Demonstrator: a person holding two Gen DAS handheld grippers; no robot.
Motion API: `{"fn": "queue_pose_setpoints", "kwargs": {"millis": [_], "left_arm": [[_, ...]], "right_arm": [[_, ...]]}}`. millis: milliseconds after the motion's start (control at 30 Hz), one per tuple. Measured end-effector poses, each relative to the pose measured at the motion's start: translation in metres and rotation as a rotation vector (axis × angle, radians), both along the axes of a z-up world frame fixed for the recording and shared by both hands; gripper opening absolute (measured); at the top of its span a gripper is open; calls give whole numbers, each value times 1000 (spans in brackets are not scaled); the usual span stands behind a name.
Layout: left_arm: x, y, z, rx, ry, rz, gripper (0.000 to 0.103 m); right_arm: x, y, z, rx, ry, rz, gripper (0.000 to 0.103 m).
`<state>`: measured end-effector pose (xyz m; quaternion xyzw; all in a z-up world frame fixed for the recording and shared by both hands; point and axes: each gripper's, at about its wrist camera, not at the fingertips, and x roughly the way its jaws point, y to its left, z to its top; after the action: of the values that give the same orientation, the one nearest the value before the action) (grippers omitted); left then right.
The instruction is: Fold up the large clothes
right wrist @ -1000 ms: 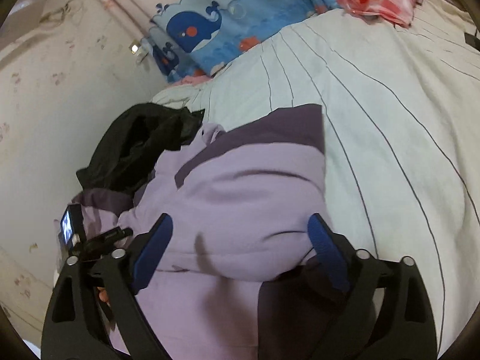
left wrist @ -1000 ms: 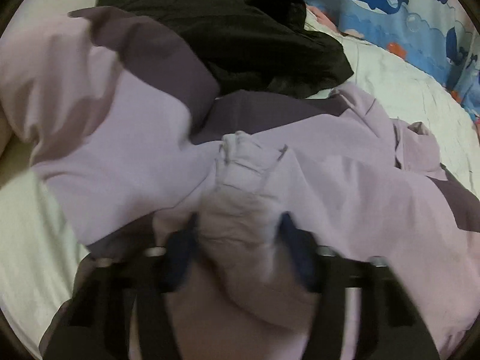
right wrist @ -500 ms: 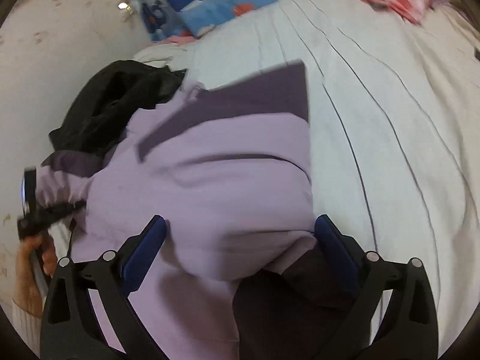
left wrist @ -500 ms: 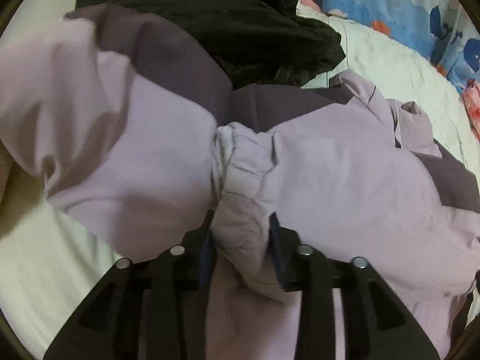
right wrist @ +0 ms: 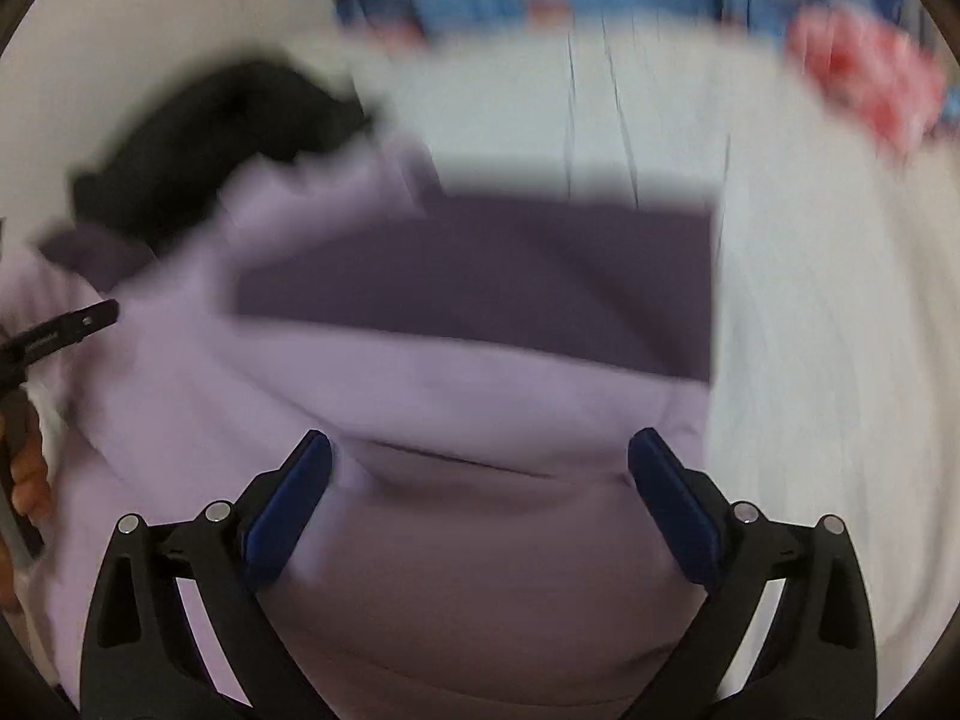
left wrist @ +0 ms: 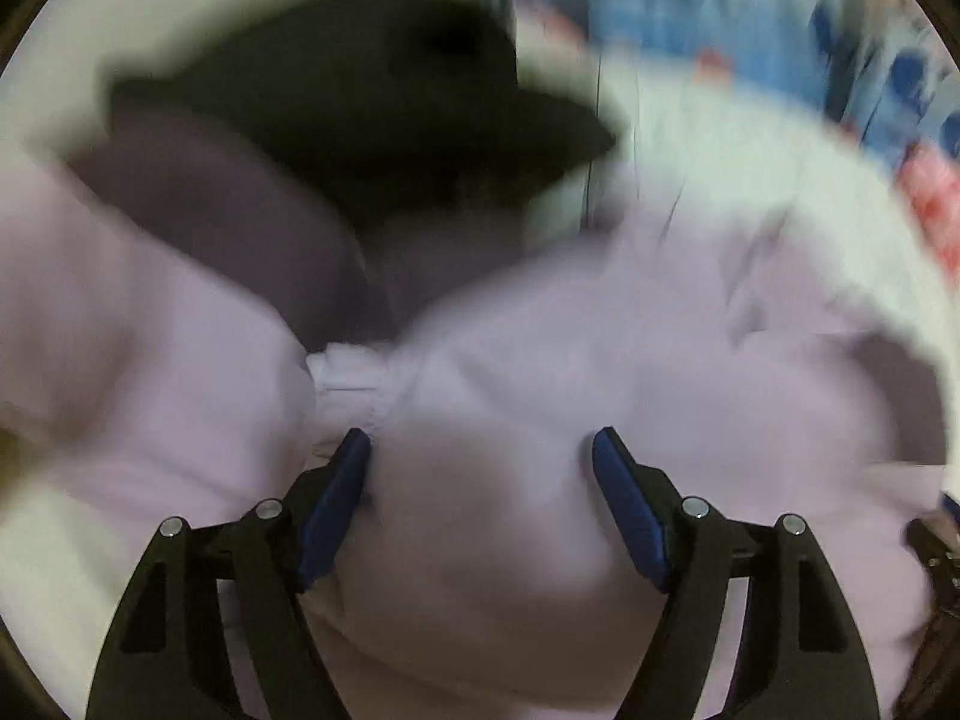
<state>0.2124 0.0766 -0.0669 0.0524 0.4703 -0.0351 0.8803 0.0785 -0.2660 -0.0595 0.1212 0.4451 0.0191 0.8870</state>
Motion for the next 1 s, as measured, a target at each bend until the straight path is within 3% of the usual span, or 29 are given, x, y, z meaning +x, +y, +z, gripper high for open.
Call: {"fn": "queue_pose_setpoints", "kwargs": {"millis": [67,200,267,300,367,433,500,600,733,900,967,1000], "left_arm": [[-6,-10,-6,55,-42,-6,75],[-46,13,50,-120,-150,-32,75],[-87,60,87,-294,-231,-17,83],[-101,83,96,-365,-267,-2,94],[-135,145,109,-523,-357,94,96],[-164,217,106,-701,-388,237,96],[-164,265,92,-857,-373,363,96],[-160,306,76,-1020,-367,483,96],[-153,322,60,-1226,-407,568,96],[-134,329,34,-1462,-370,729,96],[-127,335,26,-1482,-398,828,86],[-125,340,25,-1494,-407,852,65]], "right_arm": [[2,3,7,-34,0,1,96],[2,8,2,-55,-12,4,96],[0,9,2,-60,-29,2,96],[-3,10,3,-58,-33,1,96],[-9,10,4,-51,-34,-4,96],[-19,7,7,-29,-39,-14,96],[-28,6,10,-10,-46,-23,96],[-30,10,12,-17,-43,-26,96],[-30,10,11,-13,-38,-27,96],[-29,12,11,-22,-34,-27,96],[-29,11,11,-18,-30,-26,96],[-29,11,12,-16,-28,-27,96]]}}
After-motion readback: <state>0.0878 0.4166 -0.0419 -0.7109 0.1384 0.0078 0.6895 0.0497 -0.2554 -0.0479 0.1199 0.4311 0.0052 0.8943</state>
